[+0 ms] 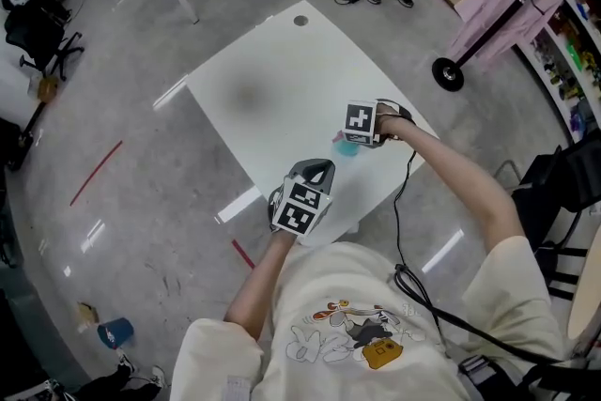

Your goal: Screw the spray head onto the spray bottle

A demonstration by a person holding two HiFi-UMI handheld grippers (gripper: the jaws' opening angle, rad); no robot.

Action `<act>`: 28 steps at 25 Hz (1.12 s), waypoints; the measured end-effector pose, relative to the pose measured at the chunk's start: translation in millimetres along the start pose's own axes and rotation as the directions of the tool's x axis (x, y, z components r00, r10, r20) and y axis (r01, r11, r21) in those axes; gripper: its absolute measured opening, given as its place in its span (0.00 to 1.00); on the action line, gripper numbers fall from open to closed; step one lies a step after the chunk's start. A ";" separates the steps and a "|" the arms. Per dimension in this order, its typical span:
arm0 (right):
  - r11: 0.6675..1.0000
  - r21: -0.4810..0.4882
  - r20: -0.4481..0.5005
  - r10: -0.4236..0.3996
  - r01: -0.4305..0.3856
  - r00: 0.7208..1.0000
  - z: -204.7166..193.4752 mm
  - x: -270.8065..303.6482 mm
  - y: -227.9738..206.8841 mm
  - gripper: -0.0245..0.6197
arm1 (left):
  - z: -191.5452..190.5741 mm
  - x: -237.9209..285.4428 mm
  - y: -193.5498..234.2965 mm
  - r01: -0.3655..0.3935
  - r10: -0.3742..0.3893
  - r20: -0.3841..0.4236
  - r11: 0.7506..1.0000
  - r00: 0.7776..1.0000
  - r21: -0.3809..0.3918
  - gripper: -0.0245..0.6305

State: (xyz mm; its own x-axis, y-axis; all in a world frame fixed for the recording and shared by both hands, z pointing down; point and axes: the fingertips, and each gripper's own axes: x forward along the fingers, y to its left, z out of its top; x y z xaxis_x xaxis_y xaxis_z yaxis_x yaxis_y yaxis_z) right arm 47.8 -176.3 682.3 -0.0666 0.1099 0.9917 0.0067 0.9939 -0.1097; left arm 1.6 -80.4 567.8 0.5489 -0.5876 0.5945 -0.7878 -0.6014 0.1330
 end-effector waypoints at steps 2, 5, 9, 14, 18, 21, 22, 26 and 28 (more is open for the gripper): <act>1.000 -0.008 0.006 0.009 -0.009 1.000 0.1 0.7 -0.1 0.24 | 1.7 2.5 -0.9 0.009 -0.009 -0.006 1.000 1.000 0.007 0.05; 1.000 0.008 -0.001 0.029 -0.029 1.000 -3.4 2.1 -1.7 0.25 | 3.4 5.1 -2.1 0.019 -0.018 -0.011 0.999 1.000 0.027 0.05; 0.997 0.027 0.021 0.069 -0.070 0.997 -9.4 -5.3 -1.6 0.34 | 5.2 6.0 1.0 0.010 -0.010 -0.009 1.000 1.000 0.018 0.05; 0.993 0.044 0.127 0.108 -0.114 0.986 -18.2 -44.9 5.6 0.38 | 11.1 5.0 5.0 -0.002 0.002 -0.001 1.000 1.000 0.013 0.05; 0.999 0.028 0.334 -0.036 0.028 0.942 -27.1 -102.4 11.8 0.38 | 24.1 -3.9 10.2 -0.042 0.042 0.017 0.999 0.999 -0.030 0.05; 0.971 0.181 0.593 -0.236 0.158 0.770 -17.1 -159.3 17.6 0.36 | 43.8 -15.5 15.5 -0.088 0.094 0.058 0.992 0.994 -0.085 0.05; 0.947 0.252 0.645 -0.316 0.197 0.695 -15.5 -174.2 20.2 0.27 | 50.7 -18.6 15.9 -0.102 0.109 0.073 0.990 0.991 -0.093 0.05; 0.827 0.500 0.696 -0.561 0.258 0.448 -12.0 -197.5 36.8 0.08 | 67.7 -26.6 16.6 -0.143 0.154 0.117 0.986 0.981 -0.090 0.05; 0.761 0.610 0.681 -0.646 0.222 0.345 -11.0 -197.4 36.6 0.05 | 67.6 -28.2 16.9 -0.149 0.162 0.122 0.983 0.979 -0.106 0.05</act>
State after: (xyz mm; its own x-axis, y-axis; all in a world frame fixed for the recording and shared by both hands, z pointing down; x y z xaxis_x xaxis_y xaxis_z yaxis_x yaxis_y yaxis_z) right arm 72.2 -161.5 483.3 -0.7064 -0.6051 0.3672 -0.6184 0.7800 0.0956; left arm -8.3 -110.5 499.6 0.4440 -0.7391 0.5066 -0.8861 -0.4461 0.1259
